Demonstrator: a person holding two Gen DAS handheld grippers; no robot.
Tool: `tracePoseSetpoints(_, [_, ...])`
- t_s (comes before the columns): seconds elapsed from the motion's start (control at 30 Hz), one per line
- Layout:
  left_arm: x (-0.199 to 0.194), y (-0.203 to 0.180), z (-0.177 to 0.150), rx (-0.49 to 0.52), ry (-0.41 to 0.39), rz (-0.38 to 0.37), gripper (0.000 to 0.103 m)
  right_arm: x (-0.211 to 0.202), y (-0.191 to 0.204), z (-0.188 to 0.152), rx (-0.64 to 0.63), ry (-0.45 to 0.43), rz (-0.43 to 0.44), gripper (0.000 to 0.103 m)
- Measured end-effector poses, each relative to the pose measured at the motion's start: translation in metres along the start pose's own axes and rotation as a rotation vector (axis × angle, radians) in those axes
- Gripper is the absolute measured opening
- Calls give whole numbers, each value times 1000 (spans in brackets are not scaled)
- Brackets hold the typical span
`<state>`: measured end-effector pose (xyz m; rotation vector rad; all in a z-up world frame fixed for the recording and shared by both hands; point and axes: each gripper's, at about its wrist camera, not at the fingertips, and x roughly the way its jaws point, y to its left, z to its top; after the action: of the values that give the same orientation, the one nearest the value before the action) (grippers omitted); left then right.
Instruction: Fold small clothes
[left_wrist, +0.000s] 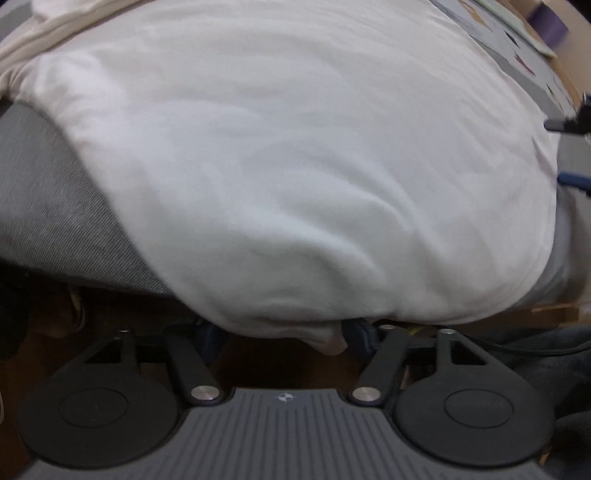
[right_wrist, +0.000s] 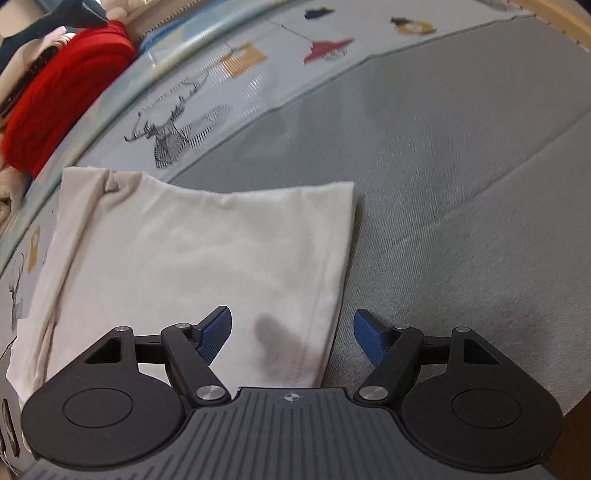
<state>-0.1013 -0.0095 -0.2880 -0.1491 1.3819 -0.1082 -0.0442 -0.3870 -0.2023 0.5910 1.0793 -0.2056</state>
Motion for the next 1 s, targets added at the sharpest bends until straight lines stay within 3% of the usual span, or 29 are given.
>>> tracePoseSetpoints(0.2, [8, 8, -2, -17, 2, 32, 68, 4, -9, 3, 98, 2, 23, 75])
tracePoseSetpoints(0.3, [16, 9, 0, -22, 28, 45, 75, 5, -9, 3, 105, -2, 17, 75])
tracePoseSetpoints(0.4, [23, 7, 0, -6, 27, 60, 73, 8, -6, 3, 90, 0, 10, 76])
tracePoseSetpoints(0.43, [22, 6, 0, 8, 6, 61, 68, 9, -6, 3, 87, 0, 8, 77])
tracePoseSetpoints(0.5, [16, 0, 0, 52, -29, 40, 23, 9, -3, 3, 79, -3, 8, 76])
tracePoseSetpoints(0.53, [14, -2, -1, 73, -35, 53, 21, 10, -2, 3, 66, -10, 5, 70])
tracePoseSetpoints(0.6, [8, 1, -3, 73, -45, 39, 11, 8, 4, 2, 5, -31, -23, 15])
tracePoseSetpoints(0.8, [-30, -3, -12, 111, -68, 37, 8, -2, 7, 2, -39, -73, 17, 11])
tracePoseSetpoints(1.0, [-70, 10, -21, 74, -26, -95, 7, -30, 8, 0, -53, -172, 122, 11])
